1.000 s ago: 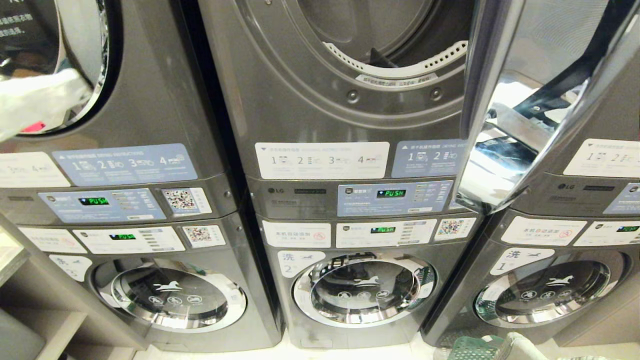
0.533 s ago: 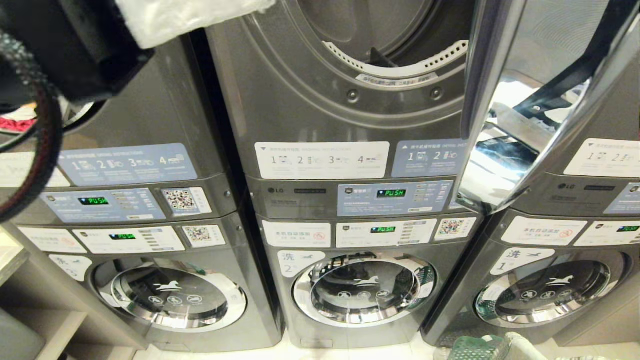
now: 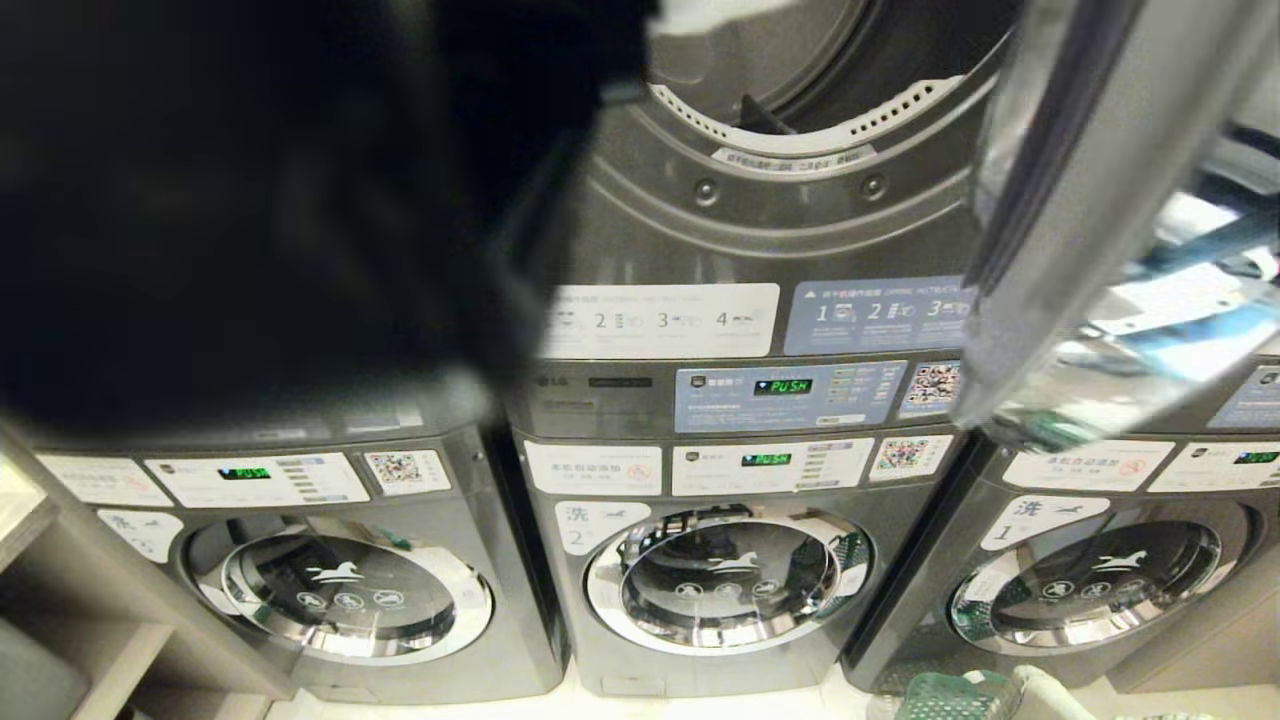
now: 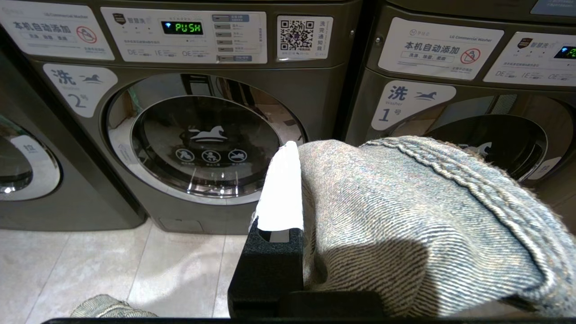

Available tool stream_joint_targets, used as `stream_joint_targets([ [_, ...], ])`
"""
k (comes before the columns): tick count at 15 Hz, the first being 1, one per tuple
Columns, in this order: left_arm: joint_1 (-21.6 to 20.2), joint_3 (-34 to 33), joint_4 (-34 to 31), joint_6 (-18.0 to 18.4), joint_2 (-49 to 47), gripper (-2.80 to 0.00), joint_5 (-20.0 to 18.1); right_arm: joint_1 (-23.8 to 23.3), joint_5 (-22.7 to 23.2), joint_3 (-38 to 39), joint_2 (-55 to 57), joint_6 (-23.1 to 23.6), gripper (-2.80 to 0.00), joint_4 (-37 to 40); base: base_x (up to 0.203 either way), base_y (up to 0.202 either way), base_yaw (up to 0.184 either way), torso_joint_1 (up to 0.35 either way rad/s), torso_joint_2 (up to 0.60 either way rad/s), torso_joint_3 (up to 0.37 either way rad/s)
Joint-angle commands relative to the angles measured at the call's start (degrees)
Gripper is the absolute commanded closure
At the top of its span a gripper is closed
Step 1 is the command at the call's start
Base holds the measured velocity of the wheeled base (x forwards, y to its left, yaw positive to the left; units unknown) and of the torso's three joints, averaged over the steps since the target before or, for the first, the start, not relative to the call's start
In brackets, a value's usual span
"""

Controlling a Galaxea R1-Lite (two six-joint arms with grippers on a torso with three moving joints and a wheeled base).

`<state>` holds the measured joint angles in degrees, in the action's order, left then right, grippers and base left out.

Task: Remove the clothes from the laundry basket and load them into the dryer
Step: Open the dryer

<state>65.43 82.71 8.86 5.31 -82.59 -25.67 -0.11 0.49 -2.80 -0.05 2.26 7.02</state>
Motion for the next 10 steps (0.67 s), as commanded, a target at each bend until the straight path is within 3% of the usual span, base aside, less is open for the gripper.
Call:
stream_joint_targets([
  [1, 3.1, 1.1, 0.3, 0.1, -1.6, 0.00, -0.1, 0.0, 0.0, 0.0, 0.0, 0.0, 0.00, 0.0, 0.000, 0.000, 0.000, 0.000, 0.00, 0.000],
  [4, 8.3, 7.0, 0.4, 0.4, -6.9, 0.00, 1.8, 0.0, 0.0, 0.0, 0.0, -0.6, 0.00, 0.0, 0.000, 0.000, 0.000, 0.000, 0.00, 0.000],
  [6, 10.6, 9.9, 0.4, 0.5, -8.9, 0.00, 8.1, 0.0, -0.1, 0.0, 0.0, -0.6, 0.00, 0.0, 0.000, 0.000, 0.000, 0.000, 0.00, 0.000],
  [8, 7.5, 9.9, 0.5, 0.4, -8.1, 0.00, 15.5, 0.0, -0.1, 0.0, 0.0, -0.6, 0.00, -0.1, 0.000, 0.000, 0.000, 0.000, 0.00, 0.000],
  [10, -0.4, 9.8, 0.9, 0.2, -6.8, 0.00, 19.4, 0.0, -0.1, 0.0, 0.0, -0.6, 0.00, -0.1, 0.000, 0.000, 0.000, 0.000, 0.00, 0.000],
])
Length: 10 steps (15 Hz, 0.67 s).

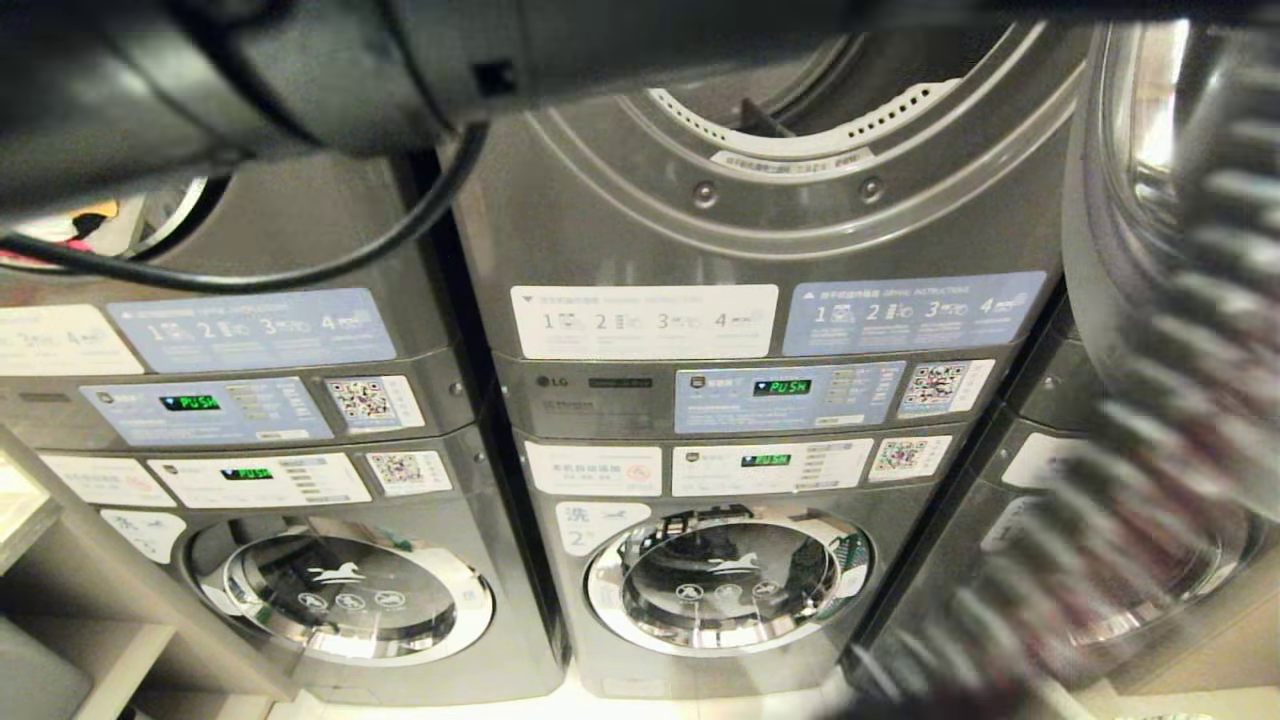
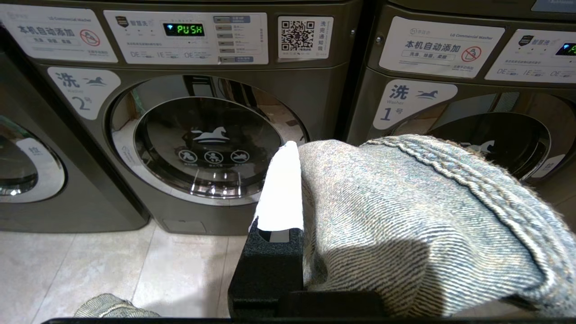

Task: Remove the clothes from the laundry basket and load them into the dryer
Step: Open the dryer

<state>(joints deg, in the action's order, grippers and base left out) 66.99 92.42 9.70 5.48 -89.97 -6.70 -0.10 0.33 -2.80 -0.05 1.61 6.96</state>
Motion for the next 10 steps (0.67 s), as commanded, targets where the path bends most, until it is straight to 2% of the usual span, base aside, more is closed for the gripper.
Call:
stream_joint_targets([
  [1, -7.4, -0.6, 0.2, 0.0, 1.5, 0.00, 1.0, 0.0, 0.0, 0.0, 0.0, 0.1, 0.00, 0.0, 0.000, 0.000, 0.000, 0.000, 0.00, 0.000],
  [3, -20.0, -4.9, 0.2, -0.6, 4.6, 0.00, 0.2, 0.0, 0.0, 0.0, 0.0, 0.1, 0.00, 0.0, 0.000, 0.000, 0.000, 0.000, 0.00, 0.000],
  [4, -25.3, -9.4, 0.3, -1.0, 7.2, 0.00, -1.7, 0.0, 0.0, 0.0, 0.0, 0.1, 0.00, 0.1, 0.000, 0.000, 0.000, 0.000, 0.00, 0.000],
  [6, -35.1, -25.2, 0.3, -1.5, 14.9, 0.00, -8.2, 0.0, 0.1, 0.0, 0.0, 0.1, 0.00, 0.0, 0.000, 0.000, 0.000, 0.000, 0.00, 0.000],
  [8, -41.9, -40.8, 0.3, -1.8, 24.0, 0.00, -13.6, 0.0, 0.1, 0.0, 0.0, 0.1, 0.00, 0.1, 0.000, 0.000, 0.000, 0.000, 0.00, 0.000],
  [10, -45.4, -55.8, 0.3, -1.9, 33.4, 0.00, -17.0, 0.0, 0.1, 0.0, 0.0, 0.1, 0.00, 0.1, 0.000, 0.000, 0.000, 0.000, 0.00, 0.000],
])
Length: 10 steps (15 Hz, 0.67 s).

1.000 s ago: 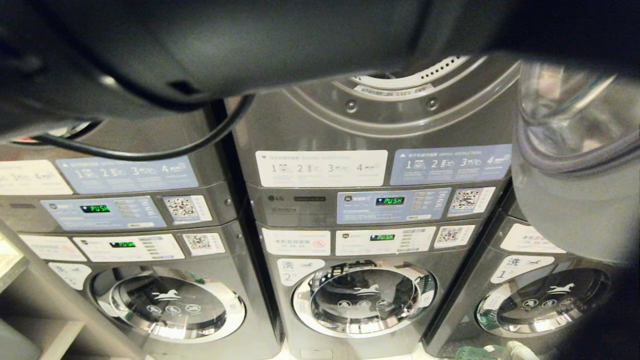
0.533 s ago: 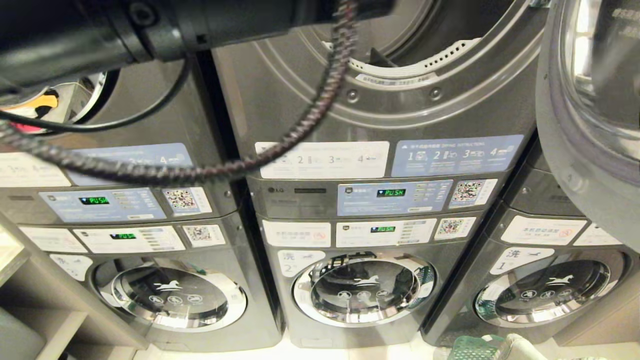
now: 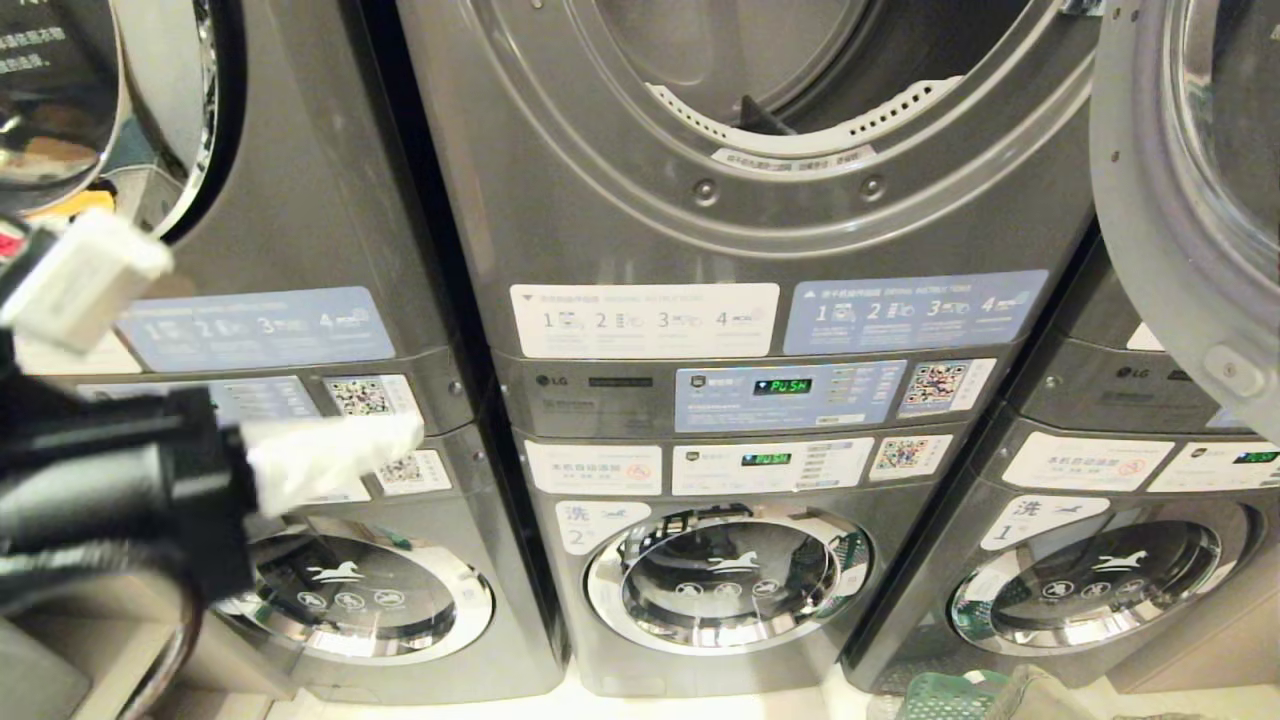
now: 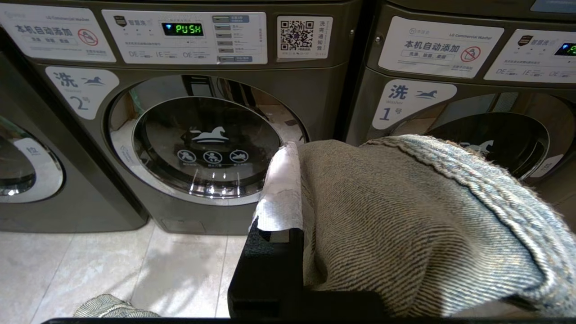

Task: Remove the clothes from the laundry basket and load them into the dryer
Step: Open the dryer

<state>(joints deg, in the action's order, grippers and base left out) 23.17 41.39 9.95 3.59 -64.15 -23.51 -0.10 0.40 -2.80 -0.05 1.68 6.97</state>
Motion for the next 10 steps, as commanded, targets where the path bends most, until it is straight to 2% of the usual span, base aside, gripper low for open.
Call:
stream_joint_targets([
  [1, -2.6, -12.3, 0.1, 0.0, 12.2, 0.00, -1.3, 0.0, 0.0, 0.0, 0.0, 0.0, 0.00, 0.0, 0.000, 0.000, 0.000, 0.000, 0.00, 0.000],
  [4, -4.2, -32.3, -0.4, -0.1, 29.0, 0.00, -2.4, 0.0, 0.0, 0.0, 0.0, 0.0, 0.00, 0.0, 0.000, 0.000, 0.000, 0.000, 0.00, 0.000],
  [5, -4.5, -35.9, -2.6, -0.6, 34.2, 0.00, -2.0, 0.0, 0.0, 0.0, 0.0, 0.1, 0.00, 0.1, 0.000, 0.000, 0.000, 0.000, 0.00, 0.000],
  [6, -4.9, -36.9, -9.5, -1.1, 38.3, 0.00, -0.4, 0.0, -0.1, 0.0, 0.0, 0.1, 0.00, 0.1, 0.000, 0.000, 0.000, 0.000, 0.00, 0.000],
  [7, -5.2, -36.5, -15.2, -1.4, 40.2, 0.00, 3.2, 0.0, -0.1, 0.0, 0.0, 0.1, 0.00, 0.1, 0.000, 0.000, 0.000, 0.000, 0.00, 0.000],
  [8, -5.4, -36.3, -17.1, -1.7, 40.6, 0.00, 9.0, 0.0, -0.1, 0.0, 0.0, 0.2, 0.00, 0.1, 0.000, 0.000, 0.000, 0.000, 0.00, 0.000],
  [10, -5.7, -37.1, -17.3, -4.0, 39.5, 0.00, 23.0, 0.0, -0.1, 0.0, 0.0, 0.5, 0.00, 0.1, 0.000, 0.000, 0.000, 0.000, 0.00, 0.000],
])
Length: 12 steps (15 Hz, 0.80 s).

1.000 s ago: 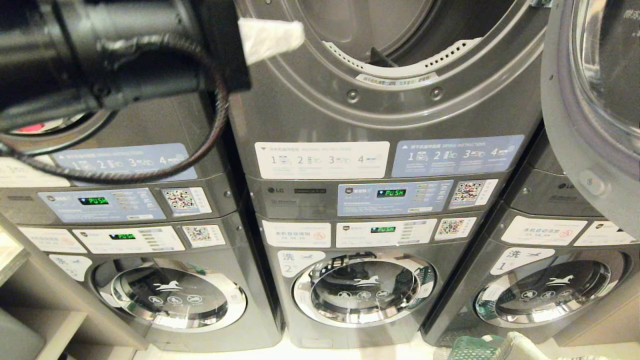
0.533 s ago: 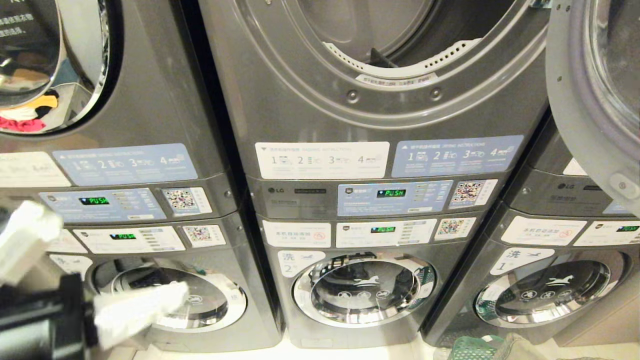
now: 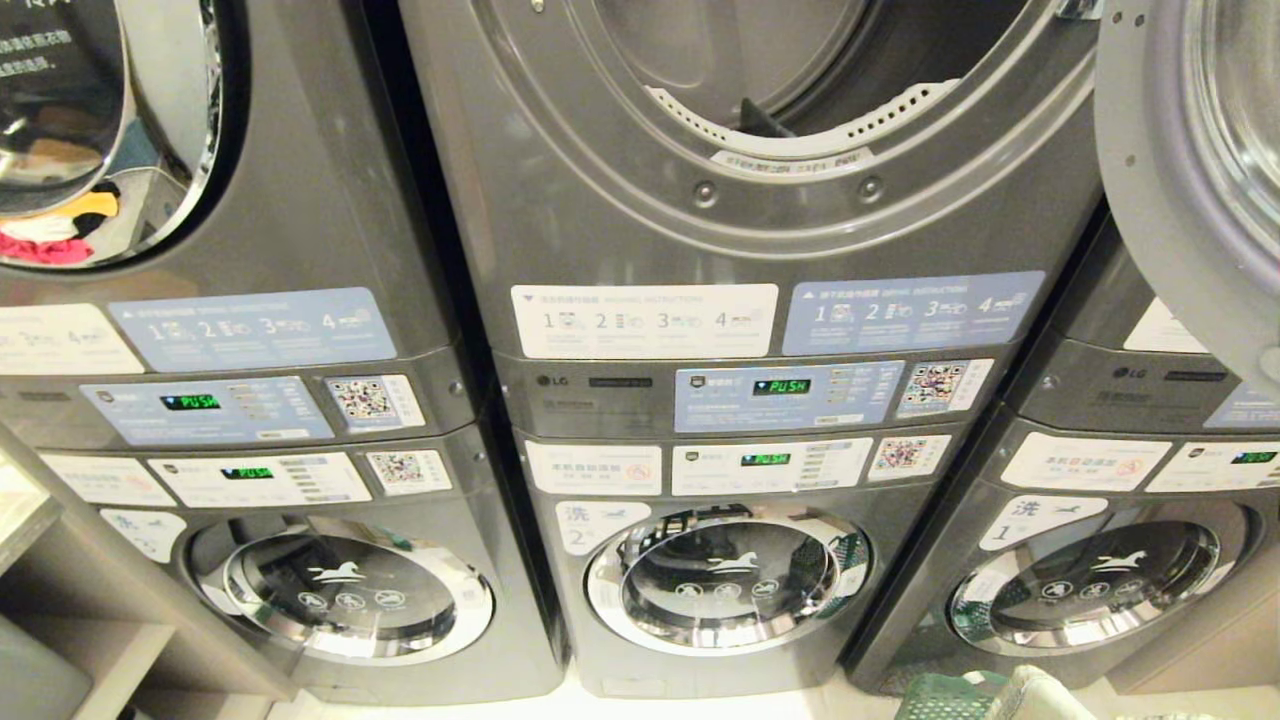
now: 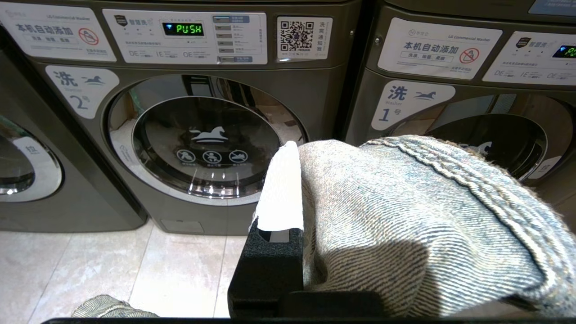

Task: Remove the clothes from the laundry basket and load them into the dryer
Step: Open the dryer

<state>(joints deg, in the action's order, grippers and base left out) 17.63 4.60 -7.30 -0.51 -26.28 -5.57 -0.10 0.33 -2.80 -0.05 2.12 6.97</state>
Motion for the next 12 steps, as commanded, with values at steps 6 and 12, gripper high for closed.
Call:
stream_joint_targets([
  [6, 11.0, -0.9, -0.4, -1.2, 6.3, 0.00, 7.1, 0.0, 0.0, -0.1, 0.1, 0.3, 0.00, 0.2, 0.000, 0.000, 0.000, 0.000, 0.00, 0.000],
  [12, -6.8, -0.3, -3.1, 0.3, 5.6, 0.00, 6.9, 0.0, -0.1, 0.0, 0.1, 0.0, 0.00, 0.1, 0.000, 0.000, 0.000, 0.000, 0.00, 0.000],
])
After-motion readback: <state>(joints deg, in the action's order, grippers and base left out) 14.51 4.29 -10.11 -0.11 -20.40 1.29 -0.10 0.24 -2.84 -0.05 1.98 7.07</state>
